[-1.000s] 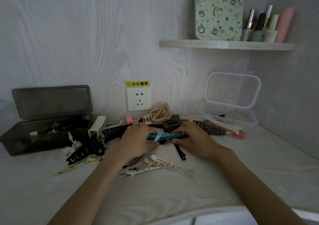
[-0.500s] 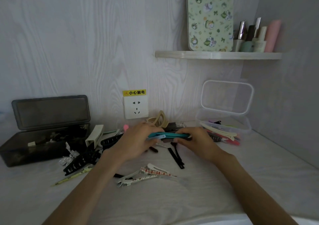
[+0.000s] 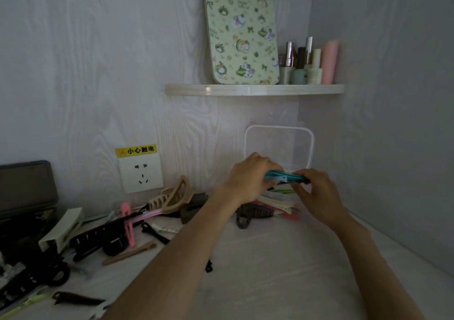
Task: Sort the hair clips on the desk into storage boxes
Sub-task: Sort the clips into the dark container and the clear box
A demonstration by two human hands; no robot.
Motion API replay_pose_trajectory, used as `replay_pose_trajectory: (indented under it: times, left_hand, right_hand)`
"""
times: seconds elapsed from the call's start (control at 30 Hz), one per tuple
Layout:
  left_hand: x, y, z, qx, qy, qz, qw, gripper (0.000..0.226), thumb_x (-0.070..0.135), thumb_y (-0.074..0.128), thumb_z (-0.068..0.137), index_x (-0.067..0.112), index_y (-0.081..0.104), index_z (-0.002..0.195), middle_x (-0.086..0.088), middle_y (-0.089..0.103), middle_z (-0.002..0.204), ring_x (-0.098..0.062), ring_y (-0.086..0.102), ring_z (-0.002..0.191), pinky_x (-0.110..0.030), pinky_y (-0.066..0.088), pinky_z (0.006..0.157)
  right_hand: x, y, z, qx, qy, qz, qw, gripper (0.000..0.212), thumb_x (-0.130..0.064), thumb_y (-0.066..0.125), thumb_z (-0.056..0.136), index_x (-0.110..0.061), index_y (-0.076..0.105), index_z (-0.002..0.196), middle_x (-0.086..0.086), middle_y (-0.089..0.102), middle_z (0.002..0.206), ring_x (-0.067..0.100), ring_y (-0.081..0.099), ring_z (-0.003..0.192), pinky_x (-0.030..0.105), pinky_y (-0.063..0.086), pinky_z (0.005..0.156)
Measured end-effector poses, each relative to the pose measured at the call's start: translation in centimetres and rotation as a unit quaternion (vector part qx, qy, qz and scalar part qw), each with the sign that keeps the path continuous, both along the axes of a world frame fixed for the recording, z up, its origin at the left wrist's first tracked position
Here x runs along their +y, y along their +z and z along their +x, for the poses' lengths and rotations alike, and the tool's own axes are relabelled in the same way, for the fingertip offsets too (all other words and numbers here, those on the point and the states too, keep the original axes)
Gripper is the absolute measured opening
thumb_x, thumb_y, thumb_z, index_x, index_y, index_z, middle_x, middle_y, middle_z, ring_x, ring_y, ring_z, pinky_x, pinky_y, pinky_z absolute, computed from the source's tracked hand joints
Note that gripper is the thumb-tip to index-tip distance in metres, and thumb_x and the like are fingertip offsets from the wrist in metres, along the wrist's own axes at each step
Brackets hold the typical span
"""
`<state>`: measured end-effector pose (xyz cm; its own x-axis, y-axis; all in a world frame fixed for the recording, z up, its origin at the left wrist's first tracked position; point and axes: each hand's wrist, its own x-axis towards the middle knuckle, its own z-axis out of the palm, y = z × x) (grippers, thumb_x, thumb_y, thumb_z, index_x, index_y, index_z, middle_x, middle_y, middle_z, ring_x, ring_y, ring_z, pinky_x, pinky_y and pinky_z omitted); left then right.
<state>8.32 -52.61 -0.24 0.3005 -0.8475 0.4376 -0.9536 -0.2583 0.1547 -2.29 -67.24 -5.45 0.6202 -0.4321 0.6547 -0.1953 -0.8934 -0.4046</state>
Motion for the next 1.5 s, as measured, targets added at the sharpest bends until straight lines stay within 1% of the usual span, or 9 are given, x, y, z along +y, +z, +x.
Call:
replay_pose_trajectory:
  times: [0.2, 0.3, 0.43, 0.57, 0.7, 0.93, 1.07, 1.23, 1.5]
  left_hand:
    - [0.2, -1.9, 0.4, 0.159, 0.014, -0.059, 0.985, 0.055, 0.041, 0.065, 0.084, 0.022, 0.051, 0.134, -0.001, 0.053, 0.137, -0.017, 0.05, 0.124, -0.035, 0.042, 0.104]
    - [4.7, -0.9, 1.2, 0.195, 0.03, -0.053, 0.979, 0.043, 0.034, 0.063, 0.087, 0.025, 0.055, 0.129, 0.004, 0.056, 0.133, -0.012, 0.053, 0.118, -0.035, 0.042, 0.104]
    - [12.7, 0.2, 2.3, 0.188, 0.08, 0.033, 0.978, 0.016, 0.028, 0.067, 0.085, 0.031, 0.069, 0.101, 0.009, 0.067, 0.103, -0.006, 0.062, 0.095, -0.035, 0.051, 0.092]
    - [19.3, -1.7, 2.2, 0.127, 0.183, 0.153, 0.963, 0.043, 0.049, 0.066, 0.08, 0.037, 0.059, 0.12, 0.013, 0.058, 0.123, -0.008, 0.055, 0.11, -0.028, 0.045, 0.095]
    - [22.0, -3.8, 2.6, 0.15, 0.203, 0.225, 0.941, 0.076, 0.068, 0.052, 0.076, 0.03, 0.039, 0.14, 0.008, 0.043, 0.145, -0.011, 0.046, 0.128, -0.022, 0.037, 0.102]
    - [22.4, -3.7, 3.7, 0.207, 0.187, 0.23, 0.933, 0.055, 0.037, 0.054, 0.091, 0.029, 0.036, 0.142, 0.008, 0.035, 0.149, -0.013, 0.039, 0.134, -0.026, 0.032, 0.111]
    - [22.0, -4.5, 3.9, 0.152, 0.201, 0.194, 0.948, 0.04, 0.038, 0.052, 0.09, 0.033, 0.052, 0.13, 0.003, 0.056, 0.132, -0.017, 0.06, 0.109, -0.033, 0.048, 0.095]
    - [21.1, -4.8, 3.0, -0.032, 0.215, 0.124, 0.968, 0.035, 0.054, 0.048, 0.089, 0.033, 0.066, 0.11, 0.003, 0.069, 0.099, -0.019, 0.058, 0.091, -0.029, 0.034, 0.079]
    - [21.5, -5.2, 2.9, 0.01, 0.196, 0.045, 0.98, 0.032, 0.046, 0.042, 0.095, 0.029, 0.056, 0.118, 0.002, 0.065, 0.099, -0.02, 0.055, 0.09, -0.03, 0.036, 0.067]
  right_hand:
    - [0.2, 0.3, -0.1, 0.03, 0.033, 0.104, 0.994, 0.034, -0.028, 0.04, 0.09, -0.024, 0.066, 0.111, 0.002, 0.066, 0.116, 0.024, 0.055, 0.113, 0.047, 0.035, 0.105]
    - [0.7, 0.5, -0.5, 0.025, 0.025, 0.111, 0.993, 0.031, -0.033, 0.041, 0.097, -0.023, 0.061, 0.117, -0.002, 0.062, 0.121, 0.018, 0.055, 0.115, 0.046, 0.018, 0.116]
    - [4.3, 1.6, -0.5, -0.07, 0.038, 0.052, 0.995, 0.037, -0.049, 0.054, 0.086, -0.02, 0.066, 0.106, 0.0, 0.067, 0.107, 0.018, 0.058, 0.1, 0.035, 0.044, 0.092]
    - [11.9, 2.2, 0.7, 0.172, 0.197, 0.083, 0.962, 0.051, -0.075, 0.056, 0.064, -0.025, 0.061, 0.074, -0.013, 0.06, 0.074, 0.001, 0.052, 0.071, 0.021, 0.04, 0.063]
    - [16.4, -0.1, 3.0, 0.284, 0.155, -0.148, 0.935, 0.074, -0.089, 0.041, 0.059, -0.024, 0.057, 0.09, -0.006, 0.054, 0.096, 0.013, 0.044, 0.096, 0.028, 0.032, 0.079]
    - [15.8, -1.2, 2.4, 0.235, 0.229, -0.024, 0.944, 0.037, -0.052, 0.062, 0.08, -0.031, 0.063, 0.111, -0.01, 0.055, 0.099, 0.007, 0.046, 0.093, 0.021, 0.037, 0.076]
    - [15.8, -1.3, 2.7, 0.218, 0.291, 0.045, 0.93, 0.019, -0.029, 0.067, 0.084, -0.029, 0.07, 0.102, -0.009, 0.062, 0.097, 0.004, 0.057, 0.089, 0.01, 0.043, 0.076]
    - [15.6, -1.5, 2.8, 0.2, 0.295, -0.016, 0.934, 0.02, -0.025, 0.06, 0.089, -0.031, 0.069, 0.106, -0.01, 0.064, 0.098, 0.001, 0.054, 0.082, 0.007, 0.038, 0.068]
    - [14.8, -1.3, 3.0, 0.088, 0.315, -0.004, 0.945, 0.021, -0.014, 0.06, 0.089, -0.018, 0.069, 0.107, -0.003, 0.069, 0.095, 0.002, 0.056, 0.08, 0.003, 0.038, 0.07]
